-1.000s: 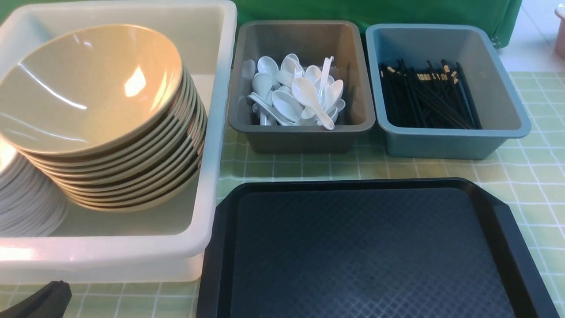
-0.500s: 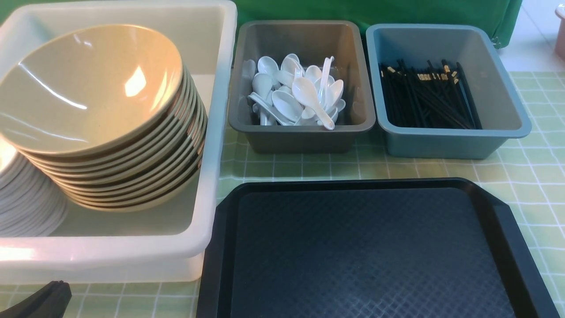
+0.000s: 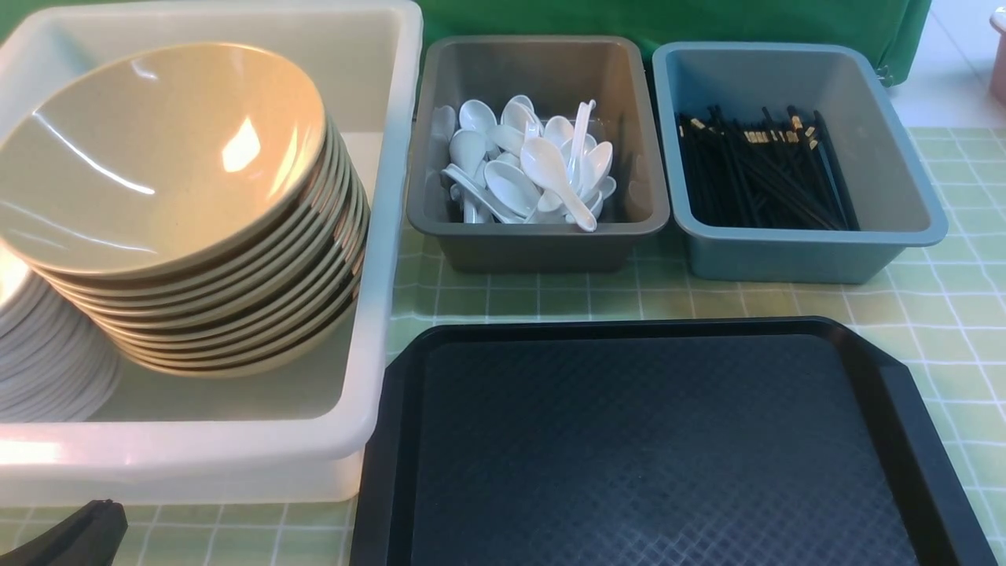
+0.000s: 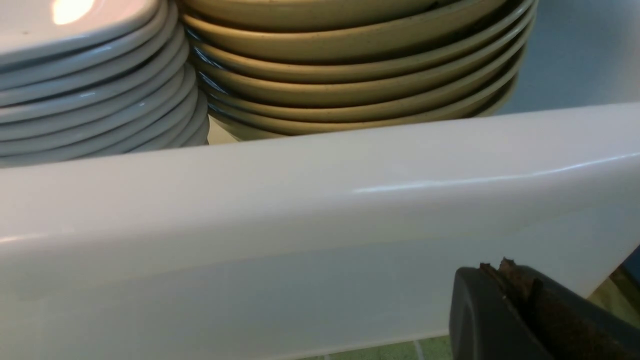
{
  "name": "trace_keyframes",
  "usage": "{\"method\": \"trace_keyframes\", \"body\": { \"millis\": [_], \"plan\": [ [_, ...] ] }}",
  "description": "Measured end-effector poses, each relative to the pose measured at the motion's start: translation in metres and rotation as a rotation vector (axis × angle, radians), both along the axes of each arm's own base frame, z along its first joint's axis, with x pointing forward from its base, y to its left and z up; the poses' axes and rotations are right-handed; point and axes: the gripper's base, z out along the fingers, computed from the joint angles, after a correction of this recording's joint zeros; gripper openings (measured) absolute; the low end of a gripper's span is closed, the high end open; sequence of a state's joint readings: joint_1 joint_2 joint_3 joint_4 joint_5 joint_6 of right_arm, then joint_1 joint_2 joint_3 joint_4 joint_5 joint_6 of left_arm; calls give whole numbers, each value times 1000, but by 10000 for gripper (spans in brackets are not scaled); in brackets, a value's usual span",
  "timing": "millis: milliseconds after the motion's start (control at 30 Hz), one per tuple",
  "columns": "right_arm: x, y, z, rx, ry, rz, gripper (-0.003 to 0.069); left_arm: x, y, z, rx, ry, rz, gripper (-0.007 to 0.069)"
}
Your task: On green table put chopsticks spoon bowls plates into blue grey white boxes.
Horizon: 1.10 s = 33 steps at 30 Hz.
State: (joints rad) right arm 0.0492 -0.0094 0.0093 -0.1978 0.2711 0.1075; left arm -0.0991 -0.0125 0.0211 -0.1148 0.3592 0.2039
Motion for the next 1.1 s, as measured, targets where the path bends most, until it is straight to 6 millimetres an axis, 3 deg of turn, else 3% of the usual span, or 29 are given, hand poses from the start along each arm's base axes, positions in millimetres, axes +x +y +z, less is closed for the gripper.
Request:
{"method": "trace_keyframes", "body": {
  "millis": [1100],
  "plan": [
    [0, 0, 0, 0, 0, 0, 173, 0, 0, 0, 0, 0, 0, -1]
  ]
}}
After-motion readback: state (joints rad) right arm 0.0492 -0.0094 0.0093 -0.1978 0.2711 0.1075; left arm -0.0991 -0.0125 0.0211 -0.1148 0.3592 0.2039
